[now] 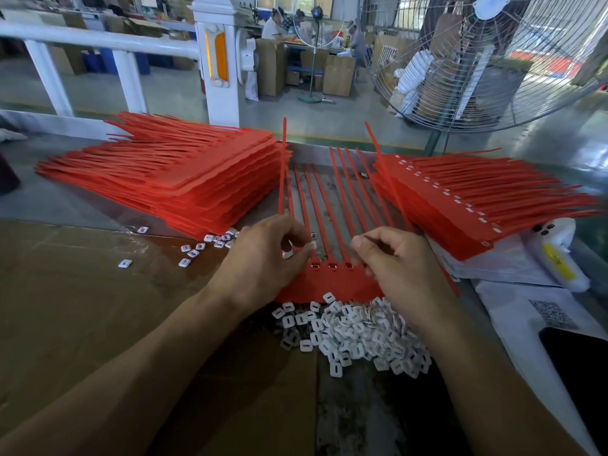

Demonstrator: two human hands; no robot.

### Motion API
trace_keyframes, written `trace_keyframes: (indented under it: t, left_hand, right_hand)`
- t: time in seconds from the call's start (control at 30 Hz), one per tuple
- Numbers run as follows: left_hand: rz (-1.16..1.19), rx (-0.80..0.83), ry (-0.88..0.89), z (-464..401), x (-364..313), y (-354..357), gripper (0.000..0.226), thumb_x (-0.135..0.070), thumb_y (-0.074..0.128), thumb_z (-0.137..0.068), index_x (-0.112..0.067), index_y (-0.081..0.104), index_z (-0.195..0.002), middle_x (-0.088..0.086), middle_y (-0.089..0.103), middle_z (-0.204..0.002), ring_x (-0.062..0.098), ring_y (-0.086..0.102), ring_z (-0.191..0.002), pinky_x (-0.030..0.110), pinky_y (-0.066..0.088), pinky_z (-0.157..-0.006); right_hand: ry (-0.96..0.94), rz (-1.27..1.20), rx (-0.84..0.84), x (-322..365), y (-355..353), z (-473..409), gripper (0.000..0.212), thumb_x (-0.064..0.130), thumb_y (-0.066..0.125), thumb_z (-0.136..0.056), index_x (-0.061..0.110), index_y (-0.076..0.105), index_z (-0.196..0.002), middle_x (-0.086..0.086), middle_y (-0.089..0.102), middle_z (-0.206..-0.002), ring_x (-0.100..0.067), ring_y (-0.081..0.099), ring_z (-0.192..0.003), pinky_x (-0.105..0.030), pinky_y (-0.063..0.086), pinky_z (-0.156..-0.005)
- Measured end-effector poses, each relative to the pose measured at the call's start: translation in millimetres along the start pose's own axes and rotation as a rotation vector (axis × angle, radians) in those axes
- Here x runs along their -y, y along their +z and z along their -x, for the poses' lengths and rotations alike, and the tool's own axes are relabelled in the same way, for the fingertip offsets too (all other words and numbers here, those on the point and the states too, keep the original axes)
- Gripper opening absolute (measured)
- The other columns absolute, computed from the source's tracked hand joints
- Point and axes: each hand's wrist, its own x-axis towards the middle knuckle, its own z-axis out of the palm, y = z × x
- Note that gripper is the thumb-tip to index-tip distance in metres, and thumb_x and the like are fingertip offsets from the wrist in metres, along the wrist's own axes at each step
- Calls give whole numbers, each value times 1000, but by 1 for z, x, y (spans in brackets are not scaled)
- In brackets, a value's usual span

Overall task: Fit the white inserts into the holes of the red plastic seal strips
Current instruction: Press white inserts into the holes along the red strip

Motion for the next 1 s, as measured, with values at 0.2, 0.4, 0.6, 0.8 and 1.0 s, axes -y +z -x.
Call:
trace_keyframes:
  t: [0.2,0.4,0.6,0.8,1.0]
  left_hand:
    - [-182,94,10,-1,-5,2,5,-38,69,-93,-35,66,-94,-19,63,-95,3,55,-94,39,45,-95]
    - [-232,149,-53,-2,-4,2,8,-41,68,-93,-36,69,-100,-18,58,-101,8,51,-105,40,37,-103]
    - [-229,155,-64,-3,-5,3,9,-41,68,-93,-37,70,-101,-18,57,-103,8,49,-108,41,35,-103]
    - [-248,134,27,2,-3,0,16,-39,67,-94,-38,73,-108,-18,64,-106,7,53,-107,42,38,-101]
    - [-304,172,85,2,-2,-1,21,-38,64,-95,-41,72,-114,-20,64,-115,5,52,-114,38,34,-104]
  right_hand:
    - [9,31,30,0,2,0,18,38,62,-101,33,73,-87,22,73,-81,8,66,-73,-18,44,-66]
    - [32,66,75,0,3,1,21,43,62,-100,33,72,-85,18,73,-81,3,67,-72,-24,45,-66]
    - [42,88,91,-1,4,0,22,44,63,-99,30,72,-84,16,74,-81,0,68,-73,-27,48,-68]
    - [41,92,105,-1,2,0,20,43,63,-99,32,72,-85,17,73,-82,1,68,-73,-25,46,-66]
    - [32,108,123,-1,1,1,19,43,63,-100,33,71,-87,21,71,-81,0,68,-74,-19,44,-61]
